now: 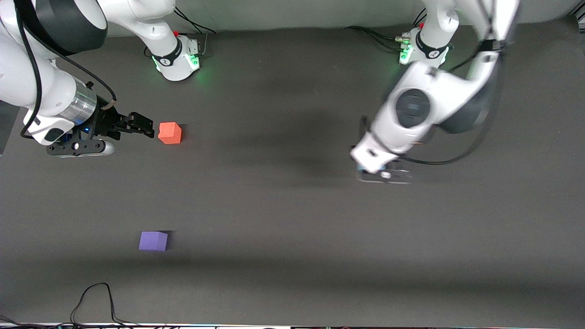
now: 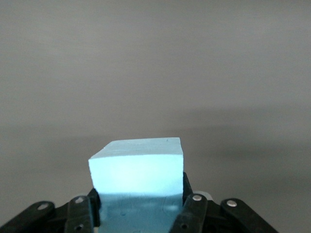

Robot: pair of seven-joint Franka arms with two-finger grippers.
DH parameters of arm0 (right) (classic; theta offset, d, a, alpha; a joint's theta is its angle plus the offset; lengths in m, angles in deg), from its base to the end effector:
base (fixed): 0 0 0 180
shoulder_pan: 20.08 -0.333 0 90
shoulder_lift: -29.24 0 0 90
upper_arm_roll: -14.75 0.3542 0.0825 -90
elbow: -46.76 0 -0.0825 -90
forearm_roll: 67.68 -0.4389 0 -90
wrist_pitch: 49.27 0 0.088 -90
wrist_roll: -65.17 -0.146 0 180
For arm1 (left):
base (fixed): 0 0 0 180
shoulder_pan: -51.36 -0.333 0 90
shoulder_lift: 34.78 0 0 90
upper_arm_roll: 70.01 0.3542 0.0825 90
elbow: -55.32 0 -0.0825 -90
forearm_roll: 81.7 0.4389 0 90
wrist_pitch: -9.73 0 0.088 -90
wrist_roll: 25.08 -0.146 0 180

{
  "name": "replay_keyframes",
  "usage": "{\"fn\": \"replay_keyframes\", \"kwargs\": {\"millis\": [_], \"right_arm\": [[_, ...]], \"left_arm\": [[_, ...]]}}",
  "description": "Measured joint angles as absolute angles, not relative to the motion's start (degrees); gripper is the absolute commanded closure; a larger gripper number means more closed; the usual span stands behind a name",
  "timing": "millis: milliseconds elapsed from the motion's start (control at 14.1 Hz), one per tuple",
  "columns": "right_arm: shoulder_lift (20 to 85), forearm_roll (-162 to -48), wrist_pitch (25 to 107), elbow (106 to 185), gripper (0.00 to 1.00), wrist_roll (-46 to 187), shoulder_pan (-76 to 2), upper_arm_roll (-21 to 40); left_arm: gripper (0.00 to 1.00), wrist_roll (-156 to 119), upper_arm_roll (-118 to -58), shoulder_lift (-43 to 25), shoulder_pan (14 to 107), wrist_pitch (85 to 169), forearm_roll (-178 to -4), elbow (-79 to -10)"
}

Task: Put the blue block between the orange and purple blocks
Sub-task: 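Carry the blue block toward the table middle while the right gripper nears orange, then release the blue block at the middle and raise the left gripper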

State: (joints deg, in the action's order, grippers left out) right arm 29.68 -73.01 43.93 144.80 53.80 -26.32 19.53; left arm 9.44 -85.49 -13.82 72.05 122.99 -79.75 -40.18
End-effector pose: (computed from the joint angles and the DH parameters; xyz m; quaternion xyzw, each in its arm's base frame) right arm 0.5921 0.1285 0.5506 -0.9978 0.0078 0.0542 0.0368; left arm 0.5865 -0.4051 0.3701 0.9992 -0.0139 -0.0361 0.0142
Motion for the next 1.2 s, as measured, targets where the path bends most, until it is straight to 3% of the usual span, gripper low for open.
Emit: {"fn": "replay_keyframes", "kwargs": {"millis": [495,707,778,848,1202], "right_arm": [[29.70,-73.05,44.07,144.80,0.00,53.86,-26.31,19.53],[29.70,-73.06,44.11,144.80,0.00,53.90,-26.31,19.53],[29.70,-73.07,44.17,144.80,0.00,53.91,-26.31,19.53],[29.70,-73.08,44.25,144.80,0.00,53.91,-26.31,19.53],[29.97,-74.33,45.69,144.81,0.00,53.96,-26.33,20.38]], "left_arm": [[0.64,31.43,-85.26,5.06,90.20,137.21,-70.48,-35.29],[0.49,33.46,-85.08,9.97,92.04,138.21,-68.90,-31.80],[0.15,33.47,-85.02,10.60,92.03,138.54,-68.85,-31.08],[0.08,33.47,-84.86,10.71,92.02,138.58,-68.82,-30.78],[0.02,33.37,-84.34,9.53,90.89,136.65,-68.61,-28.56]]}}
